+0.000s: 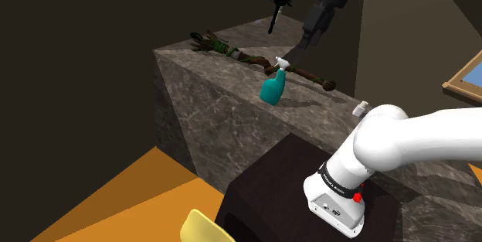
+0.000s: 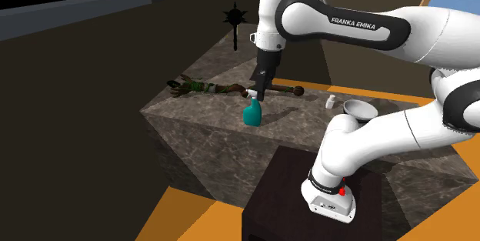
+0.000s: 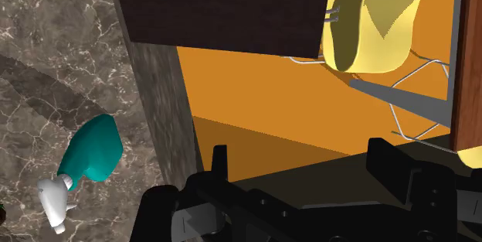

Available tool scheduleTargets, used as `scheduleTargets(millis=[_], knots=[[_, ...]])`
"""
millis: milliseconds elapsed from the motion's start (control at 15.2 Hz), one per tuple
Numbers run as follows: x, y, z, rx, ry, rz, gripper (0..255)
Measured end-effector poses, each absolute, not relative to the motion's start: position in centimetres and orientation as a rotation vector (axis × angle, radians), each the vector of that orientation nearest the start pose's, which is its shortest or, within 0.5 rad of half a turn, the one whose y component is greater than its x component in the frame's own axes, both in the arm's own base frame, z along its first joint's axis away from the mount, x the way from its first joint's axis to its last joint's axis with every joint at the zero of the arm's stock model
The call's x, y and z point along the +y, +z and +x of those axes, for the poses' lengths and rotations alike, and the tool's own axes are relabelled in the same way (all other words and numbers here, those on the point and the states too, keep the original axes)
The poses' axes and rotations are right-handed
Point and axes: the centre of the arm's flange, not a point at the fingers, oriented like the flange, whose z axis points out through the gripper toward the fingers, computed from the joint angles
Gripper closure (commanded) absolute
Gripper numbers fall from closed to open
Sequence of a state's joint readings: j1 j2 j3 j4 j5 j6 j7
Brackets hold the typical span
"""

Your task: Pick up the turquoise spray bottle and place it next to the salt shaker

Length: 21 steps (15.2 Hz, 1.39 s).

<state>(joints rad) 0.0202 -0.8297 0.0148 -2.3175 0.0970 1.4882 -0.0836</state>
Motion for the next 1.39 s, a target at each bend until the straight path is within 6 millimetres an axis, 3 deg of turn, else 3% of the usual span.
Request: scheduleTargets(millis=[198,462,1386], knots=[[1.2,60.7,29.4,-0.186,-0.003,-3.054,0],[-2.1,58.3,31.5,-0.188,0.000,-3.067,0],[-15.6,49.3,39.9,-0.197,0.008,-3.114,0]])
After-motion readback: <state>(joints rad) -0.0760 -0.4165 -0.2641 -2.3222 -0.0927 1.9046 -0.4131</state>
